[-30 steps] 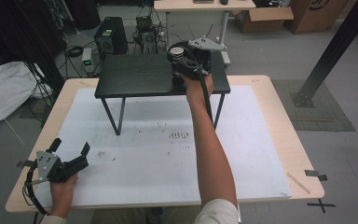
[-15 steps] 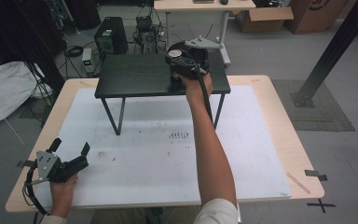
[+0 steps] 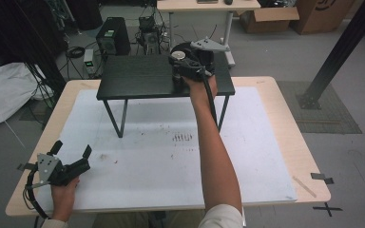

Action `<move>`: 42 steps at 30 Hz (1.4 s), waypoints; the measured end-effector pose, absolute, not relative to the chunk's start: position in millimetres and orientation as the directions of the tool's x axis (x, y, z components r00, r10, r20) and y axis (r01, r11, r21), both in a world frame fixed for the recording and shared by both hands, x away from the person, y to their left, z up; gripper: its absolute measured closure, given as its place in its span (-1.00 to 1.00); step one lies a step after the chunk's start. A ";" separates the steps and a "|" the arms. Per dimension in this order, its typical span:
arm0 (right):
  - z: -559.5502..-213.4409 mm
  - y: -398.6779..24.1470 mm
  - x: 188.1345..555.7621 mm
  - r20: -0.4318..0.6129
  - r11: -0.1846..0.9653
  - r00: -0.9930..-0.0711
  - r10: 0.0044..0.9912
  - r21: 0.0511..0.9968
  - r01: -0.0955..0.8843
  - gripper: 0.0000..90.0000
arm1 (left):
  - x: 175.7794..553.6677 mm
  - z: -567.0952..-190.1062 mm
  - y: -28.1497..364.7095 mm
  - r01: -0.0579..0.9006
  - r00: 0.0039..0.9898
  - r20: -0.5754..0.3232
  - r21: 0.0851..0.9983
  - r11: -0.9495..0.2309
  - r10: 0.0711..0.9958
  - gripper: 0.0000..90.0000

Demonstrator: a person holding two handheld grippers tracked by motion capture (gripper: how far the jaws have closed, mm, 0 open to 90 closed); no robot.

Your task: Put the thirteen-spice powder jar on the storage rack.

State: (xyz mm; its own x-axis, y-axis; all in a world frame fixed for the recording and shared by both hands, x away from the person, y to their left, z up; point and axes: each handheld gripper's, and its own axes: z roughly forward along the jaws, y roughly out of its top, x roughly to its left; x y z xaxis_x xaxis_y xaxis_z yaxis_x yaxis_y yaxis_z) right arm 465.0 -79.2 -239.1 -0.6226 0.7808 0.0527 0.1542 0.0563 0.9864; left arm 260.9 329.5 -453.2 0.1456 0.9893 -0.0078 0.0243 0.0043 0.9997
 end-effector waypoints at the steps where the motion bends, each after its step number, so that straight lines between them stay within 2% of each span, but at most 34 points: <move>1: -239.0 -79.9 464.1 0.053 0.053 -0.623 0.781 0.987 0.150 -0.18 | 260.9 -453.2 329.5 0.024 0.146 -0.008 1.000 0.004 0.989 -0.99; 7: -236.9 -85.3 458.7 0.063 0.020 -0.626 0.778 0.992 0.124 -0.33 | 260.8 -453.2 329.3 0.025 0.146 -0.011 1.000 0.007 0.989 -0.99; 8: -235.4 -87.3 456.5 0.071 0.001 -0.621 0.780 0.993 0.116 -0.44 | 260.9 -453.2 329.3 0.025 0.146 -0.010 1.000 0.006 0.989 -0.99; 15: -231.8 -95.7 448.3 0.095 -0.039 -0.614 0.784 0.994 0.105 -0.67 | 260.7 -453.2 329.6 0.026 0.146 -0.006 1.000 0.002 0.989 -0.99; 24: -234.1 -109.6 431.7 0.075 -0.063 -0.581 0.811 0.997 0.040 -0.95 | 260.8 -453.2 329.6 0.026 0.146 -0.005 1.000 0.001 0.989 -0.99; 42: -240.5 -134.0 400.3 0.024 -0.063 -0.593 0.805 0.997 -0.044 -1.00 | 260.9 -453.2 329.6 0.025 0.145 -0.006 1.000 0.002 0.989 -0.99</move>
